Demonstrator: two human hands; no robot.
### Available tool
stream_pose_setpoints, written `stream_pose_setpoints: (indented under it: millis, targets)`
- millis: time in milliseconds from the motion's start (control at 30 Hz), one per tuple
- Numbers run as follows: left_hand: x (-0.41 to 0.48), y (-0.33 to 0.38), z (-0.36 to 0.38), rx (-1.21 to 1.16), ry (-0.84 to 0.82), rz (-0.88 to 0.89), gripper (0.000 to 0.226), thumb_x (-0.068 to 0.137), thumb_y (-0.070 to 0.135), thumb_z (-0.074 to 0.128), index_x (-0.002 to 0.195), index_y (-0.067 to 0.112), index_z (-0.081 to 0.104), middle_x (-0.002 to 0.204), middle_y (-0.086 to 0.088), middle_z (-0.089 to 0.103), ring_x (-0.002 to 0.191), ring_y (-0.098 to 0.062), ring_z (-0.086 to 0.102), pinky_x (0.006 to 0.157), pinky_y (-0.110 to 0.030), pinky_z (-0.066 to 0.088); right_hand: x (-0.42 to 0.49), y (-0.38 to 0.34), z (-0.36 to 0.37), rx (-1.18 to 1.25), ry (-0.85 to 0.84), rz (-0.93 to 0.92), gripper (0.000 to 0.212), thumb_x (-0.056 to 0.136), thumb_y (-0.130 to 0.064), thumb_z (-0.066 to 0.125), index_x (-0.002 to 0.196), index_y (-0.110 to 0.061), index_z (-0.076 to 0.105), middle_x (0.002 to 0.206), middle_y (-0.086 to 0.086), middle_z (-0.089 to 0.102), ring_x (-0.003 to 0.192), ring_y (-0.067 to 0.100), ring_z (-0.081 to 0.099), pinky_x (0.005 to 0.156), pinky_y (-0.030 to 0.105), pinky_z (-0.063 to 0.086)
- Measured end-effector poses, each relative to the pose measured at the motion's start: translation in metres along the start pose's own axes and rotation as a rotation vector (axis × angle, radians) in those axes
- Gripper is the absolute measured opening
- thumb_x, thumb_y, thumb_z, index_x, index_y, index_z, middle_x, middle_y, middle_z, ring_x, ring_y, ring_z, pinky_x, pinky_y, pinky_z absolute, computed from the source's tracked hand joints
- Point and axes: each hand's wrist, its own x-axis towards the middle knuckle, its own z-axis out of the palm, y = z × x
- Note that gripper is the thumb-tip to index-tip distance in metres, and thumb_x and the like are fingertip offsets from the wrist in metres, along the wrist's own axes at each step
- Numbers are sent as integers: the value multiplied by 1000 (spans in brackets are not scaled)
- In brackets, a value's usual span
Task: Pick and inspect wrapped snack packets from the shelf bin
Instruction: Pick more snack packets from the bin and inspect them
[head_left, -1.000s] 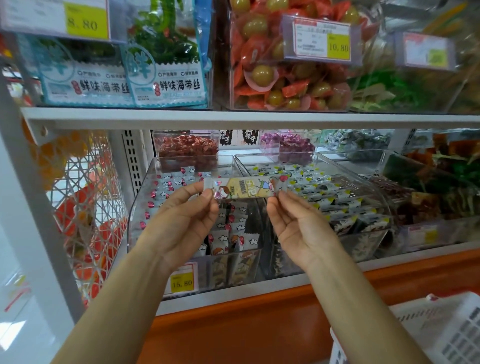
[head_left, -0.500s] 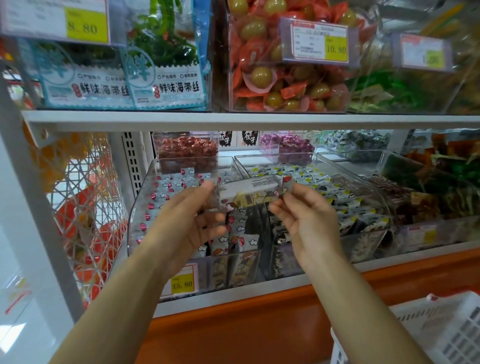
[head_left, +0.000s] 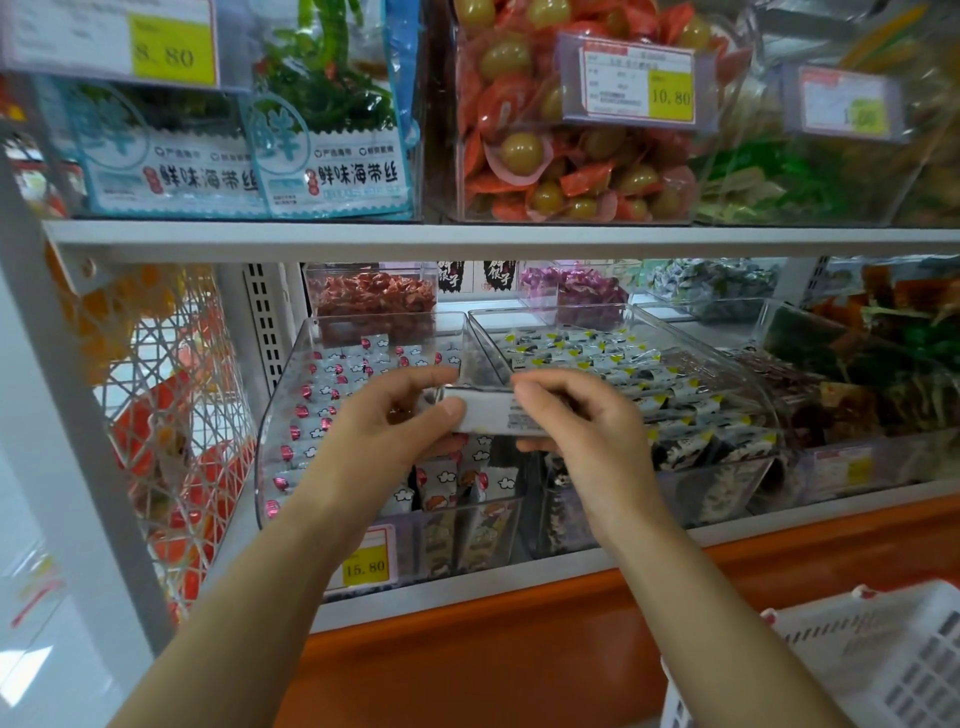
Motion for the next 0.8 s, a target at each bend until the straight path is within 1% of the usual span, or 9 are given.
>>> stream_pose_setpoints:
  millis: [100, 200, 300, 400, 433, 533, 633, 700, 800]
  targets:
    - [-3, 1, 2, 59, -29, 14, 25, 87, 17, 60, 110, 27, 63, 106, -19, 60, 83, -13, 68, 76, -21, 56, -1, 1, 2, -76, 43, -15, 10, 84, -23, 68, 75, -27, 70, 72, -16, 67, 74, 3, 63, 70, 24, 53]
    - [-3, 2, 5, 124, -54, 25, 23, 86, 16, 62, 106, 29, 62, 99, -14, 59, 85, -19, 68, 81, -32, 57, 2, 2, 1, -87, 116, -19, 23, 86, -23, 66, 64, -13, 65, 58, -6, 59, 60, 8, 57, 56, 22, 45]
    - [-2, 1, 9, 157, -38, 12, 17, 85, 15, 64, 97, 28, 62, 92, -15, 57, 84, -24, 66, 77, -32, 57, 3, 4, 0, -116, 135, -27, 31, 86, -24, 65, 59, -9, 60, 51, -7, 51, 52, 7, 49, 51, 21, 39]
    - [0, 1, 12, 224, -2, 19, 6, 83, 24, 65, 86, 20, 62, 80, -11, 57, 65, -13, 57, 65, -23, 51, 2, 5, 1, -147, 93, -52, 32, 86, -23, 66, 56, -12, 60, 50, -5, 50, 51, 7, 46, 52, 21, 37]
    - [1, 1, 12, 231, 15, 18, 10, 83, 26, 65, 82, 16, 62, 75, -7, 56, 60, -9, 53, 59, -22, 47, 2, 5, 1, -148, 73, -57, 31, 86, -23, 66, 57, -11, 60, 51, 0, 52, 53, 10, 48, 54, 24, 39]
    - [2, 4, 8, 216, 33, -4, 20, 82, 27, 67, 74, 8, 63, 73, -8, 59, 61, -11, 53, 58, -25, 47, 1, 4, 1, -129, 37, -47, 31, 86, -25, 65, 63, -4, 63, 61, 17, 56, 58, 21, 51, 57, 30, 41]
    - [4, 8, 1, 168, -16, -39, 25, 80, 26, 68, 72, 2, 65, 72, -9, 66, 61, -12, 61, 57, -20, 54, 1, 3, -1, -104, 8, -8, 30, 86, -24, 65, 62, -6, 65, 57, 6, 57, 56, 12, 55, 52, 29, 44]
    - [5, 8, -3, 116, -39, -81, 27, 79, 23, 68, 73, -3, 66, 72, -8, 68, 61, -11, 64, 53, -17, 52, 0, 2, 0, -62, -21, 27, 29, 86, -22, 66, 60, -9, 66, 54, -2, 59, 53, 9, 59, 46, 27, 50]
    - [6, 7, -7, 76, -57, -130, 29, 77, 23, 69, 74, -5, 66, 74, -11, 69, 60, -12, 63, 52, -16, 49, -1, 3, 1, -21, -58, 68, 27, 86, -21, 66, 61, -10, 68, 56, -1, 63, 52, 12, 63, 44, 27, 53]
